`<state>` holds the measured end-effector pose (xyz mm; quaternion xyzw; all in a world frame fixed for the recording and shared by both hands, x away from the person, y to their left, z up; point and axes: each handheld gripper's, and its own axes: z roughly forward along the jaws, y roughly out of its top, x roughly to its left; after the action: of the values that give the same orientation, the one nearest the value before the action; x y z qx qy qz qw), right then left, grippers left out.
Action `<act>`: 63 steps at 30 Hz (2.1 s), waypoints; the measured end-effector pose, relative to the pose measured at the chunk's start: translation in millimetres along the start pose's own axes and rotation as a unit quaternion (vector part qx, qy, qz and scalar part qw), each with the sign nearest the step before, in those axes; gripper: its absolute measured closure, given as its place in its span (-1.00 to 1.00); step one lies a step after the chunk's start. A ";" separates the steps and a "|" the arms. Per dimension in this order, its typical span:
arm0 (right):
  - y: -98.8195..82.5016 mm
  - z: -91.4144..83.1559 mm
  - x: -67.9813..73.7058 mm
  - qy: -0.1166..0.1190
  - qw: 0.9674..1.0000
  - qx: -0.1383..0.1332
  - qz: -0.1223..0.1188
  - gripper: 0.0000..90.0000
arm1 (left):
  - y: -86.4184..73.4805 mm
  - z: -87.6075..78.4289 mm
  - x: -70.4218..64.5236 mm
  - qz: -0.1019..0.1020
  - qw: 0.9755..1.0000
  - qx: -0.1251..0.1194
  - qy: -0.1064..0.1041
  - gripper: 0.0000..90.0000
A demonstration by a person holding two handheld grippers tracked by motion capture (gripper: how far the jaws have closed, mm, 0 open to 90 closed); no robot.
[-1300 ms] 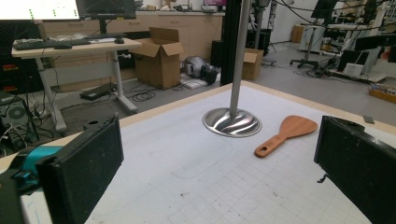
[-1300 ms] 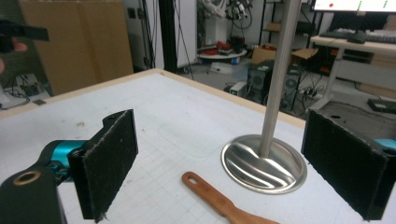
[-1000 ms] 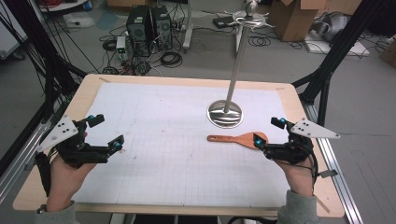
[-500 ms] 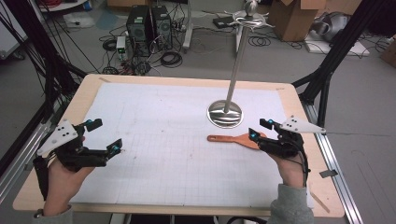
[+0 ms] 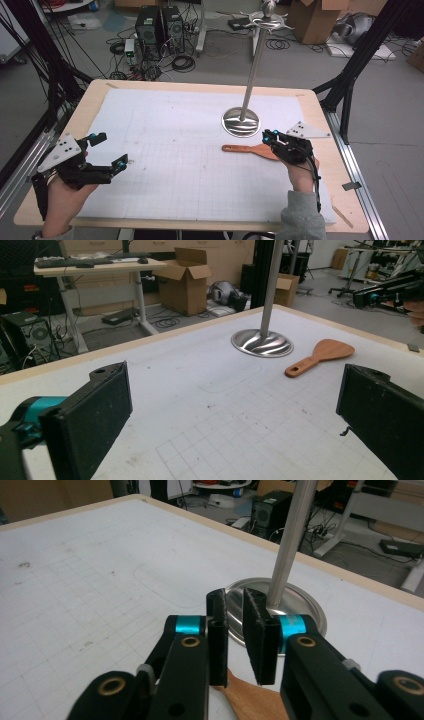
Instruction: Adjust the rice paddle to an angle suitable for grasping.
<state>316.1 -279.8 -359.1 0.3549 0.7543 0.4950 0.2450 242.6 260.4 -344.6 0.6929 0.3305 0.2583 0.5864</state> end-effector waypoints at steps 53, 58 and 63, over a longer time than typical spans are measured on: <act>-33.2 86.7 -19.9 -0.010 0.990 0.142 -0.015 0.99 | -14.0 -17.3 -7.6 -0.005 1.000 0.022 0.009 -0.96; -37.9 92.8 -21.8 -0.013 0.987 0.160 -0.013 0.99 | -14.9 -17.2 -7.4 -0.004 1.000 0.024 0.009 -0.96; -40.8 96.3 -23.1 -0.016 0.985 0.173 -0.012 0.99 | -16.2 -17.0 -6.8 -0.005 1.000 0.027 0.011 -0.96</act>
<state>388.1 -253.1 -433.8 0.3908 0.8288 0.3481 0.1981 223.0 267.6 -357.3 0.7035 0.3476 0.2541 0.5655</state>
